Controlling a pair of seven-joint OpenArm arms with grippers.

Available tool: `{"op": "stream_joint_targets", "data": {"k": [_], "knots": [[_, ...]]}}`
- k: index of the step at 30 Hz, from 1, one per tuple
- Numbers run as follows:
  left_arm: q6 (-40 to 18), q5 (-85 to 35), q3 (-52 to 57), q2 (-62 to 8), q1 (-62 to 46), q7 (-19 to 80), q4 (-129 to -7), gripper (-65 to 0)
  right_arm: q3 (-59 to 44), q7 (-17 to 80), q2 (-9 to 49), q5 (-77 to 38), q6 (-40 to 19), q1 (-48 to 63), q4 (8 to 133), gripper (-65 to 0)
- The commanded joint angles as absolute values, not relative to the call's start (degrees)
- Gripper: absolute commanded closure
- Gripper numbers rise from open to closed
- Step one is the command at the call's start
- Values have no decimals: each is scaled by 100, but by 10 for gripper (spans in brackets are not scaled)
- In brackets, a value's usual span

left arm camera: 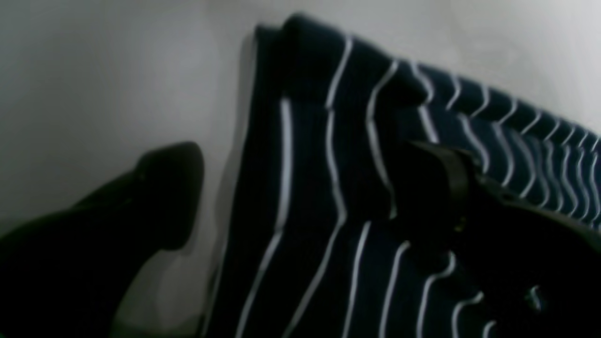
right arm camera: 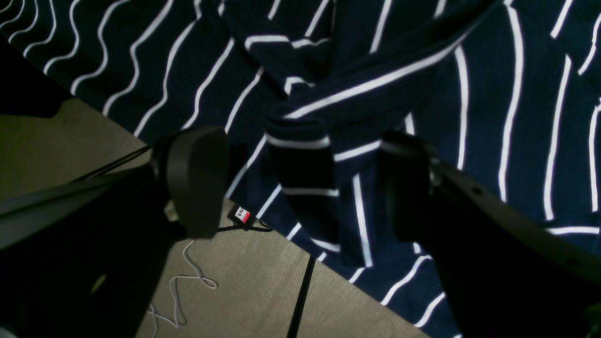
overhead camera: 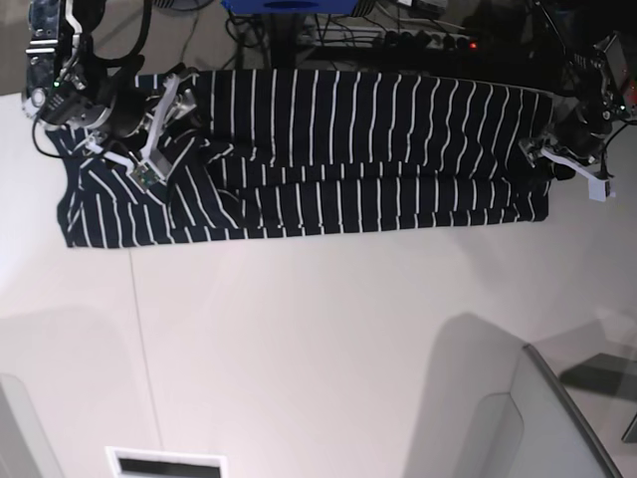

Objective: Layout the t-shirt on the table in an organized manner, then fold the t-shirt properly

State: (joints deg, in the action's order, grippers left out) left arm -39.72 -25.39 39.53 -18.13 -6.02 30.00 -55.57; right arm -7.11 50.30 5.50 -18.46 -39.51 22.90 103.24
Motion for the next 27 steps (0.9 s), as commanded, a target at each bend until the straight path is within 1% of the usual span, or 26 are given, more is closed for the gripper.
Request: {"op": "stream_joint_targets", "data": {"k": [1,2,3,5,7,11,12,15,19,22,25,27], "knots": [[-4000,-2475,3916,-1868,-611,3152,-5525,-630,-716,4927,585,-1930,-3969,2273,10413,-474],[-4000,-2475,3908,-1868,-611,3143,-5508,-627,-734,4927,585,-1930,-3969,2273,10413,-474],[-4000,-2475,3908,-1859,-611,3143,-5499,-611,-734,4927,585,-1930,-3969,2273,10404,-474],[-4000,-2475,3908,-1859,-611,3143,-5473,-525,-734,4927,585,-1930,-3969,2273,10404,-474],[-4000,-2457,3908,-1859,-611,3143,-5473,-378,-725,4919,585,-1930,-3969,2264,10404,-474],[-4000,-2440,3925,-1859,-602,3143,-5464,-36,-725,4919,576,-1930,-3969,2264,10404,-474],[-4000,-2440,3934,-1868,-558,3134,-5464,0,-725,4919,576,-1930,-3969,2264,10404,-474],[-4000,-2440,3952,-2062,-453,3090,-5464,0,-734,4919,585,-1930,-3969,2264,10404,-474],[-4000,-2431,3934,-2422,-426,2668,-5481,0,-743,4919,576,-1930,-3996,2264,10457,-474],[-4000,-2431,3916,-2677,-418,2642,-5604,0,-743,4927,558,-1930,-4000,2264,10457,-474],[-4000,-2422,3908,-2809,-523,2659,-6149,0,-743,4927,558,-1938,-4000,2264,10466,-474],[-4000,-2308,3908,-2791,-831,2677,-6756,0,-752,4936,558,-1938,-4000,2193,10466,-474]]}}
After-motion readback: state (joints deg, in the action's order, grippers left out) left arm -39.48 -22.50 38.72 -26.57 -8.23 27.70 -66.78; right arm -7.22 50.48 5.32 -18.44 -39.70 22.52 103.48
